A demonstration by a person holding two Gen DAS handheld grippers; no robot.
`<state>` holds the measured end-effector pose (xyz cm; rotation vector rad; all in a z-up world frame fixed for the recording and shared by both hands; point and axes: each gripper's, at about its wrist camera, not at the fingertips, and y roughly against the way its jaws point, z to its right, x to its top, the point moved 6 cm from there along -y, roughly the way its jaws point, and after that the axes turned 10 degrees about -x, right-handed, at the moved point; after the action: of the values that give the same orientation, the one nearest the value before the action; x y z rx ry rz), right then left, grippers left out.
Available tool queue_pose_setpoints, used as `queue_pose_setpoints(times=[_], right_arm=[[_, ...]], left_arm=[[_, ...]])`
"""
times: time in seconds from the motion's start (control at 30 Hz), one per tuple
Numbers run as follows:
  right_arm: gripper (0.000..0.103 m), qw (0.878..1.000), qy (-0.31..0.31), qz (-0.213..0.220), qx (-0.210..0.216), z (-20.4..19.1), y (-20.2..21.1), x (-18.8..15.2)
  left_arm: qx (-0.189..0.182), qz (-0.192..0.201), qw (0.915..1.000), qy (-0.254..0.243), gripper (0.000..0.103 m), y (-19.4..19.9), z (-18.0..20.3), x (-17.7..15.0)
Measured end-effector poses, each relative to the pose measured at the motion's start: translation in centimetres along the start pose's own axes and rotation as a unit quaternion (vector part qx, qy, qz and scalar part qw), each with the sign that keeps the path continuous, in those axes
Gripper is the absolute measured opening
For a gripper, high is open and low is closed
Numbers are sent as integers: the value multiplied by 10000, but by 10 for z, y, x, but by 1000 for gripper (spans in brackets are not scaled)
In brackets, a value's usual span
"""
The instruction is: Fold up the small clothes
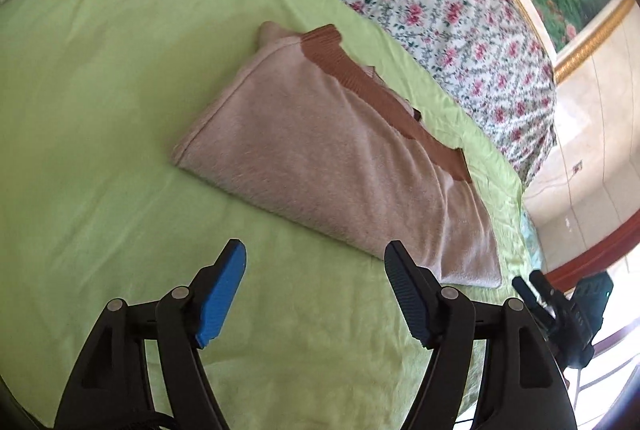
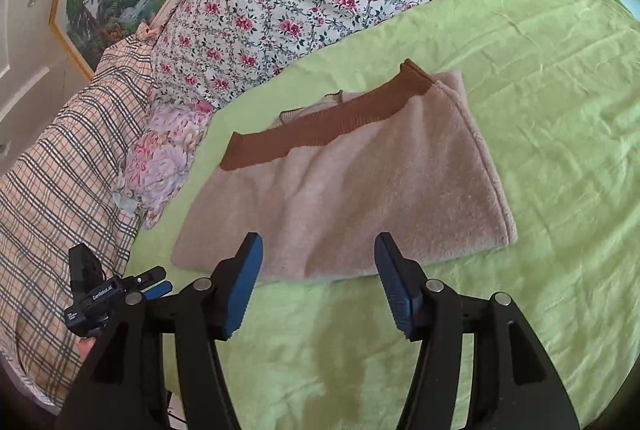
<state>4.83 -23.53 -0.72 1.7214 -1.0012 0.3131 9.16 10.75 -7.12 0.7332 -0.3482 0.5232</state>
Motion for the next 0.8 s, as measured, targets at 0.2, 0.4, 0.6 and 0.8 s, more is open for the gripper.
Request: queue_pose_setpoints(times=[0.2, 0.4, 0.6, 0.8], right_arm=[[61, 9999, 25, -76, 63, -4, -7, 0], [61, 9995, 32, -305, 76, -6, -27, -4], [61, 9987, -24, -487, 123, -1, -45, 2], [61, 9980, -78, -603, 191, 7, -61, 23]], left_arm=[[-19, 40, 9988, 492, 75, -19, -27, 9], [25, 319, 9982, 513, 83, -45, -33, 37], [256, 535, 9974, 400, 81, -64, -34, 61], [347, 344, 9988, 38, 11, -79, -21, 77]])
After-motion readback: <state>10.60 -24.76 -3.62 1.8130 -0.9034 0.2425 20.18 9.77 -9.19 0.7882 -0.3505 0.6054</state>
